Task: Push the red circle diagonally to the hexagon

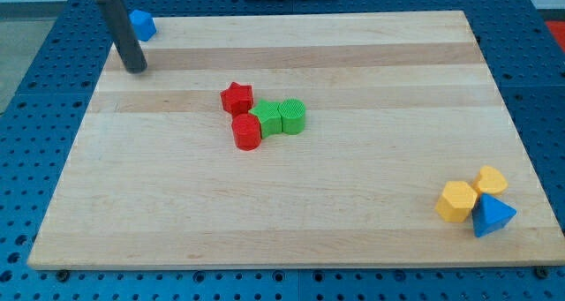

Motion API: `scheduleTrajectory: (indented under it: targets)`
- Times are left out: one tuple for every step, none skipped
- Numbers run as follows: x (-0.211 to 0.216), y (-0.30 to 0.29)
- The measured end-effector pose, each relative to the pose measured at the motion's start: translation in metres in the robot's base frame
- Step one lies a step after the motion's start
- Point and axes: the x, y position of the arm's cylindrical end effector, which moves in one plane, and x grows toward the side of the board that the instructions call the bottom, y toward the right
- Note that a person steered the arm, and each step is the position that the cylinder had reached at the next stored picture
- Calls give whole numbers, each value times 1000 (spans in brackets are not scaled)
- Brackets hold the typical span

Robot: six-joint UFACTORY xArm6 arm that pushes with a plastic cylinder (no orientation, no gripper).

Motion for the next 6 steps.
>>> scheduleTrajectory:
  targets:
    - [48, 51]
    - [65, 116]
    - [109, 142]
    - [118, 182]
    - [135, 250]
    - [153, 251]
